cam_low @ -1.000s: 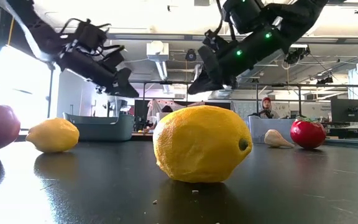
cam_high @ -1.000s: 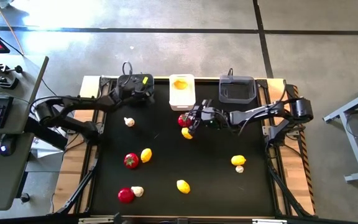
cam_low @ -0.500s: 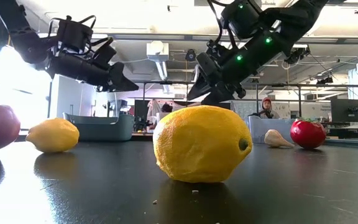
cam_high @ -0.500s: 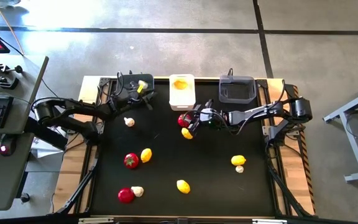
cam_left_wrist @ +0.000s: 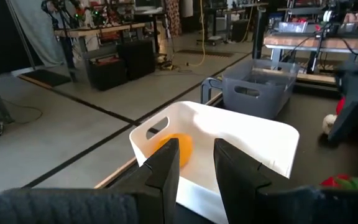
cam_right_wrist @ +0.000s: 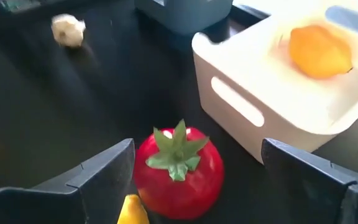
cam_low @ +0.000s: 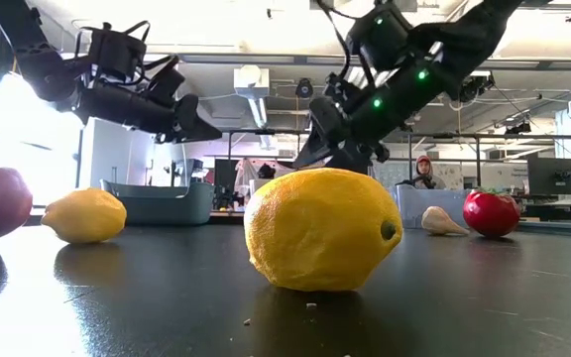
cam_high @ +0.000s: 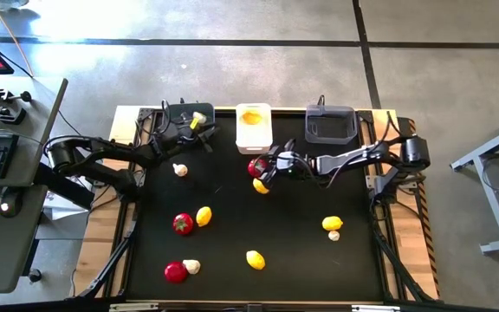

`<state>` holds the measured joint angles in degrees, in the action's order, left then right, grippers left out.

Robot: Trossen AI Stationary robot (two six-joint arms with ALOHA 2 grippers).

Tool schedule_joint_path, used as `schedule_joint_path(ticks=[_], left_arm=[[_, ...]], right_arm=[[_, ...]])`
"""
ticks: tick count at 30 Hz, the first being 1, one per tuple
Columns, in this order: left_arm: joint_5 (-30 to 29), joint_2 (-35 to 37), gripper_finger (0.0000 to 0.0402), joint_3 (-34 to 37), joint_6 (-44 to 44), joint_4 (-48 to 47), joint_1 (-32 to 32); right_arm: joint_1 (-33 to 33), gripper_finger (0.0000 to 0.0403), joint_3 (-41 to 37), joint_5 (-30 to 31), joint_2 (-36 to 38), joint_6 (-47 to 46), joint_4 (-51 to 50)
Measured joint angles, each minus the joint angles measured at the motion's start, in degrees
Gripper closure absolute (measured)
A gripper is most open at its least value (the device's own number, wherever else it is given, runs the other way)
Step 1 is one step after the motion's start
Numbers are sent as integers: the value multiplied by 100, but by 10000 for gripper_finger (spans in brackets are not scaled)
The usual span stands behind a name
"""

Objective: Sort produce into baskets
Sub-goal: Put the red tomato into the transparent bin

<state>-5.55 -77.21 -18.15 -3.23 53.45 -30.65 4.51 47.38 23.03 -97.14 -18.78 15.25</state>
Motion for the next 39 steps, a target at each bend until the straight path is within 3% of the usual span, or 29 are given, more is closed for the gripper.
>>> schedule_joint_path(ticks=[23,33,39], left_arm=[[-3,0,316,0,5,42,0],[-3,0,316,0,8,48,0],[18,-2,316,-7,348,407,5]], right_arm=[[5,61,1211,26,-1099,338,-1303],[242,130,1312,-1203,-1113,-22,-1448],[304,149,2021,-1560,-1137,343,-2553]])
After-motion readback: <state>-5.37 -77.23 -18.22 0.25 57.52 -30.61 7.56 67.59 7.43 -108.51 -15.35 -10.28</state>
